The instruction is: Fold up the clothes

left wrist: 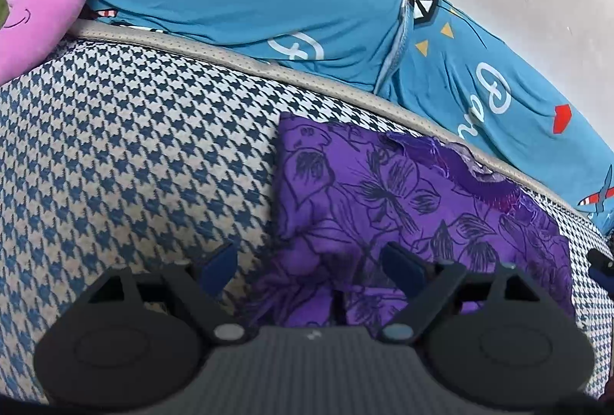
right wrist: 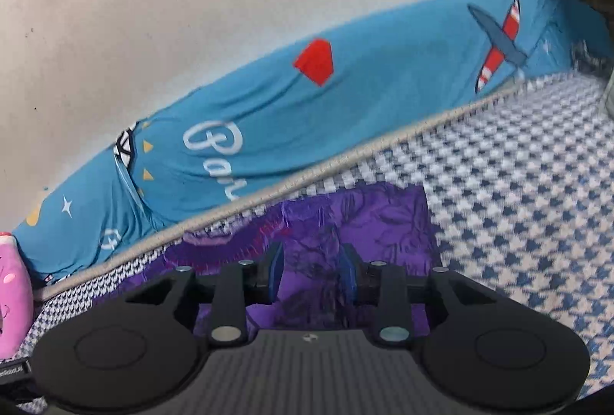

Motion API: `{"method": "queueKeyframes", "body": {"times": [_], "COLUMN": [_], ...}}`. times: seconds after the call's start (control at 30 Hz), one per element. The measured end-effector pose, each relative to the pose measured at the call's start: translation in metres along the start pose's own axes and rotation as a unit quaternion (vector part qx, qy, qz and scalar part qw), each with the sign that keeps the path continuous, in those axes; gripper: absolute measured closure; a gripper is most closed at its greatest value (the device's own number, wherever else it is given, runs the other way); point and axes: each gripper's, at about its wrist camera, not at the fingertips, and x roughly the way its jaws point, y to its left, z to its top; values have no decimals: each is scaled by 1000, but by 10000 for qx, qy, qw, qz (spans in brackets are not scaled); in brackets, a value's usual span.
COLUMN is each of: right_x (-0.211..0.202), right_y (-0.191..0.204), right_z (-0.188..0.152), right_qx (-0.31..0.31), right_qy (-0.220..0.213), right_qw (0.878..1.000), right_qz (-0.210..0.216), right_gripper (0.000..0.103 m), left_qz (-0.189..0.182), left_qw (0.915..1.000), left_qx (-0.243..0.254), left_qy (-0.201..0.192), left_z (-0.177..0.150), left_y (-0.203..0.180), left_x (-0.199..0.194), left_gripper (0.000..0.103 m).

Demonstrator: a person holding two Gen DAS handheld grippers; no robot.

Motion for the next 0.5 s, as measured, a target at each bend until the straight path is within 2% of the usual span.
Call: {"method": "queueKeyframes", "body": {"times": [0.33,0.47,0.5], "right_x": [30,41,44], "right_y": [-16,-12,-11], "right_z": [-22,-30,-31], "right_qx": [221,104,52], "right_qy": [683,705,707], "right_qw": [9974,9974,9974], "right_qz": [32,-89,-117], "right_gripper": [67,67,70], "left_qz": [226,467,553], "left_qw": [9997,9989,9984], "left_qx": [-80,-57,-34], "left_qy": [61,75,90], "left_z": [1,0,0], "left_y": [-11,-14,-14], "left_x": [17,25,27], "left_gripper": [15,15,15]}}
